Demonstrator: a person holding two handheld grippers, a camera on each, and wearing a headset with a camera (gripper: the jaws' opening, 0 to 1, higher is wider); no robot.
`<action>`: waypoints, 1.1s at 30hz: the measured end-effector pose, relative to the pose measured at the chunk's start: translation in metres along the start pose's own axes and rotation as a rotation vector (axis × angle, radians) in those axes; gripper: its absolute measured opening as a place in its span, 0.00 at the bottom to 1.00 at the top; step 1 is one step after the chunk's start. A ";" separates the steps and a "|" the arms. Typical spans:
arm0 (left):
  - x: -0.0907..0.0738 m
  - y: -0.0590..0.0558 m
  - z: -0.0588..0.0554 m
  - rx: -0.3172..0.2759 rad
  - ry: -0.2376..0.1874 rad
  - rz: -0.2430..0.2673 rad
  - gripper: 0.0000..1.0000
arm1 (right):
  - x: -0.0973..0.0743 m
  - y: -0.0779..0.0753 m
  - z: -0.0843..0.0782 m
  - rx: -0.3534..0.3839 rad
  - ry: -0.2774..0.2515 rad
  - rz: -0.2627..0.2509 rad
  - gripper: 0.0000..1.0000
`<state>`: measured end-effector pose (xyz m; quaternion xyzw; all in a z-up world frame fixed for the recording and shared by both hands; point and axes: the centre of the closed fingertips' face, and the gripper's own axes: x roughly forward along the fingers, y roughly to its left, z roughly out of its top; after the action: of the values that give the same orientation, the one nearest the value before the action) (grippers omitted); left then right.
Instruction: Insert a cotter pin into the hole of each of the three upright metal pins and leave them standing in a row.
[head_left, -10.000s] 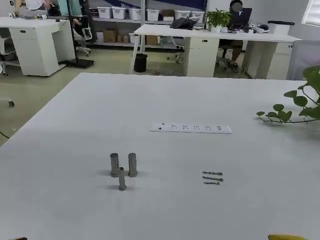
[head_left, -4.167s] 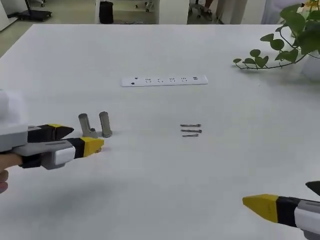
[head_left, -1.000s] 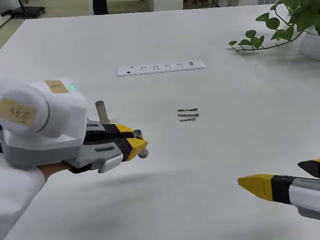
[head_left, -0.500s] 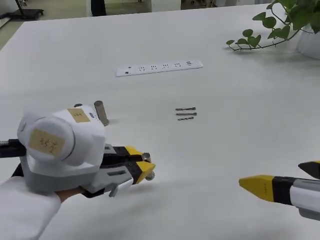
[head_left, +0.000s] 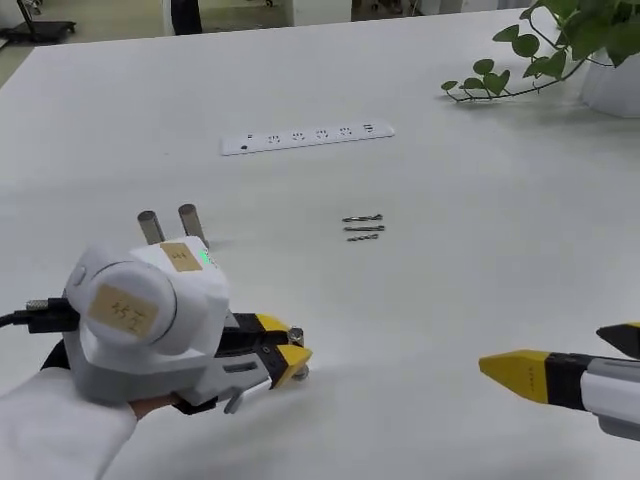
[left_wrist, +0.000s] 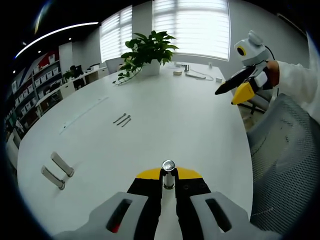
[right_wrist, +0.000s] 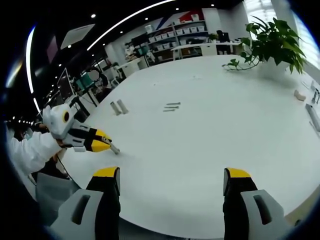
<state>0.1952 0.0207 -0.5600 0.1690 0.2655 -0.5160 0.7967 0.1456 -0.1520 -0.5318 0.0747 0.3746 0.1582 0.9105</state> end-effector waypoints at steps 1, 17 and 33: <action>0.001 -0.001 -0.001 0.001 0.001 -0.001 0.05 | 0.000 0.000 0.000 0.000 0.000 0.000 0.83; 0.005 -0.007 -0.007 0.009 0.006 -0.010 0.05 | -0.003 -0.002 -0.003 0.011 0.000 -0.005 0.82; 0.004 -0.008 -0.011 -0.019 -0.002 -0.020 0.06 | -0.003 -0.002 -0.004 0.010 0.001 -0.003 0.83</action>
<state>0.1868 0.0202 -0.5714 0.1582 0.2711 -0.5218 0.7932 0.1413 -0.1549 -0.5335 0.0785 0.3761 0.1550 0.9101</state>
